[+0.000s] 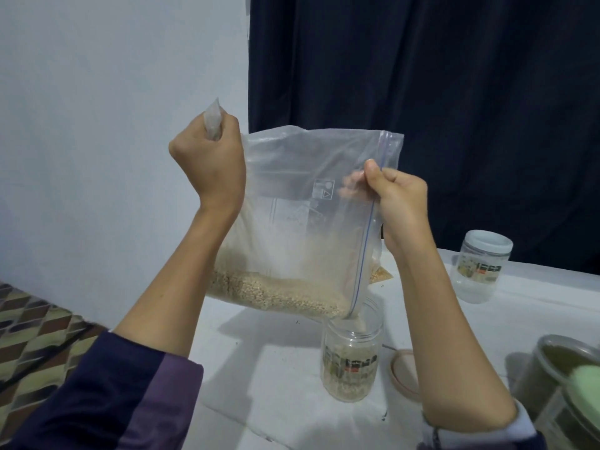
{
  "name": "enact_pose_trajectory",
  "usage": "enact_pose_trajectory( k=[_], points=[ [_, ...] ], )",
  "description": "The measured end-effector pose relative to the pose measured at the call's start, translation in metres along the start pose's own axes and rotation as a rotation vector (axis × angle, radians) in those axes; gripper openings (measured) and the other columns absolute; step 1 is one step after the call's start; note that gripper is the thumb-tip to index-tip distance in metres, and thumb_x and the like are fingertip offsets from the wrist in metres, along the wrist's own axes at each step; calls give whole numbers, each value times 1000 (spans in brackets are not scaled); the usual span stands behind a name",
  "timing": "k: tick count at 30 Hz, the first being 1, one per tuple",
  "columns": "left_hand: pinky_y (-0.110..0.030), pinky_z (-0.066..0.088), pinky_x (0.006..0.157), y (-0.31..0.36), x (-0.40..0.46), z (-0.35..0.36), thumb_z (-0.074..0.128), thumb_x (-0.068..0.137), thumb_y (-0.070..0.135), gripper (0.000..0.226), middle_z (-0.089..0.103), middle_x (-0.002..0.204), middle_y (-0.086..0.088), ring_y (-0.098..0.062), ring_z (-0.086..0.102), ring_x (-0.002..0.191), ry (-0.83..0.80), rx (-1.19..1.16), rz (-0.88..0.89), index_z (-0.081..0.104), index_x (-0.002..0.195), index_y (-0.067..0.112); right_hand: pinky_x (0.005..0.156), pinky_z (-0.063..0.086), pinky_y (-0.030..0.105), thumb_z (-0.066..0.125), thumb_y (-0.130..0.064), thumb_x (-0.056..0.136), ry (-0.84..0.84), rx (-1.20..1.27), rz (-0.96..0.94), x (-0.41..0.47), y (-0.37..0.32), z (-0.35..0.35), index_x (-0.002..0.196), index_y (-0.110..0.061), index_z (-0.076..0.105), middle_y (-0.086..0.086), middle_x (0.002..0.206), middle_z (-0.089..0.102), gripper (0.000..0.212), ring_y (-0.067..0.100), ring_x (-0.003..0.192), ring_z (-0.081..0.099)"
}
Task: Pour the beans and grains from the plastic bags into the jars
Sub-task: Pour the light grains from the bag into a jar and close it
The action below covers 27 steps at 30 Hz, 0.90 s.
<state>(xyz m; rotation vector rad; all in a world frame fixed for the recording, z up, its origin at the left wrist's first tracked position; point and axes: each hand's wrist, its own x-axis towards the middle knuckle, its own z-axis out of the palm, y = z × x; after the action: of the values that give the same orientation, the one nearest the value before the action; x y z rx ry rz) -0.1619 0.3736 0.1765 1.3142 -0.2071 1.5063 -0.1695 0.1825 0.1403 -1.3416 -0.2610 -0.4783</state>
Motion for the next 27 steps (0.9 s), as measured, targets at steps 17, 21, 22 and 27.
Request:
enact_pose_trajectory(
  k=[17,21,22,27],
  points=[
    [-12,16,48,3,-5,5,52,84,8,53,22,37,15,-3,20,41,9,-42,-10,18,50,31,99,50,40,56,-18,97,-51,-78,-9,11,3,-5,75,-10,71,1,73,74,28,14,83,72],
    [-10,17,47,4,-6,5,51,84,8,52,24,37,14,-3,23,40,10,-28,0,19,50,30,98,51,36,56,-19,96,-45,-101,-27,9,3,-5,77,-8,72,1,75,74,27,11,80,71],
    [-10,16,47,3,-6,5,51,84,9,51,24,37,15,-3,22,40,14,-28,-5,19,50,29,98,50,35,56,-19,96,-65,-101,-25,8,3,-4,77,-7,72,1,75,74,27,10,79,71],
    [-15,15,49,1,-4,2,51,82,9,49,20,39,14,-4,18,44,18,-26,-8,17,52,25,92,54,31,57,-17,96,-65,-78,-53,7,-1,-7,74,-9,72,1,73,74,27,13,78,72]
  ],
)
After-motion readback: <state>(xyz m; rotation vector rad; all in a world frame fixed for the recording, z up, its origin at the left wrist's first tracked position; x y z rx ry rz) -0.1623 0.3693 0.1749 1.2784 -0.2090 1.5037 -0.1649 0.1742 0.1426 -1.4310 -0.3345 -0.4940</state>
